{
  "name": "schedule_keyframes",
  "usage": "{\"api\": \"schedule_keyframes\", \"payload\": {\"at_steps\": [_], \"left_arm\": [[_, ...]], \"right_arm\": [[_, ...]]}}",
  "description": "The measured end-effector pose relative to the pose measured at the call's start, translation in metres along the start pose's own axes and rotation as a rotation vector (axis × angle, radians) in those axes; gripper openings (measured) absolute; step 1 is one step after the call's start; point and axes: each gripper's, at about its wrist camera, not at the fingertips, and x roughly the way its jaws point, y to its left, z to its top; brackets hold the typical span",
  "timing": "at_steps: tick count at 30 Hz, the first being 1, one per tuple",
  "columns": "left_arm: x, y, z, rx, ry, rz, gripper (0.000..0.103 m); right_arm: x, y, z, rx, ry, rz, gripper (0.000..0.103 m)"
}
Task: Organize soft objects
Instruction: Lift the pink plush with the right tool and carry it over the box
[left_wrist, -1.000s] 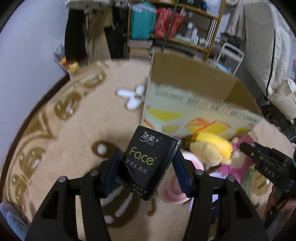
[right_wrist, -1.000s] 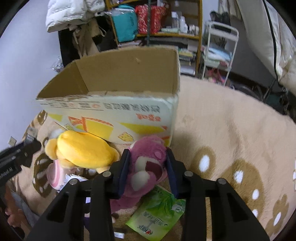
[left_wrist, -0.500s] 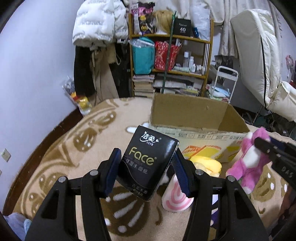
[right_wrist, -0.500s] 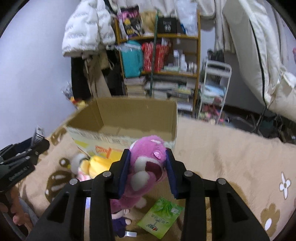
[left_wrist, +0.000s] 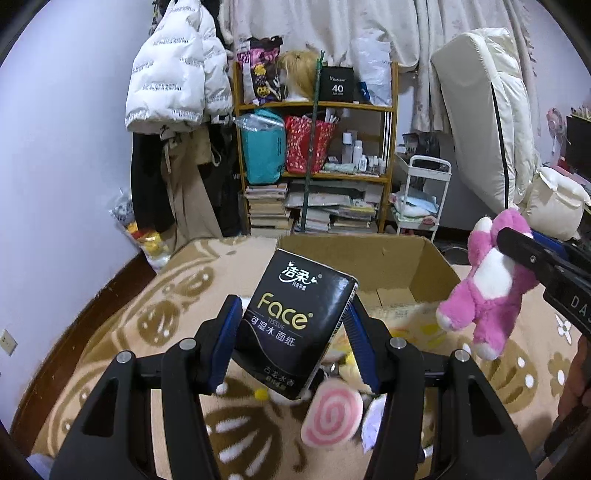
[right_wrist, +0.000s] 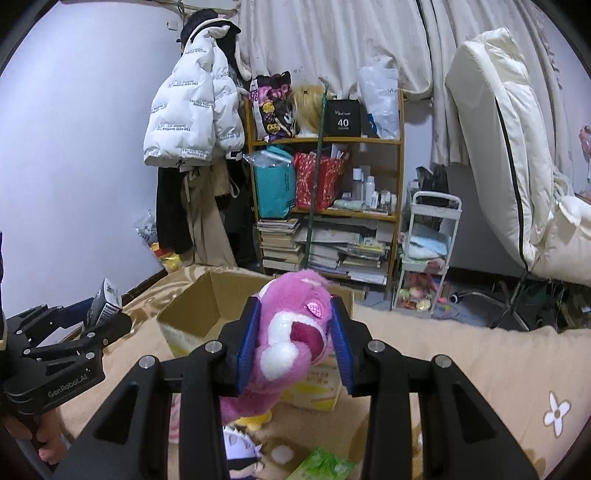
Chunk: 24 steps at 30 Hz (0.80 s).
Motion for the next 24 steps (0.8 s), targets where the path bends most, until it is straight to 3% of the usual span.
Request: {"api": "schedule_keyframes", "payload": {"at_steps": [11, 24], "left_arm": [[0.034, -0.008, 0.037, 0.064, -0.034, -0.003, 0.055], [0.086, -0.043, 0.047, 0.134, -0.034, -0.078, 0.055]], "right_arm": [[0.026, -0.009, 0.024, -0.025, -0.04, -0.016, 0.039], [0.076, -0.014, 0.019, -0.045, 0.028, -0.045, 0.04]]}}
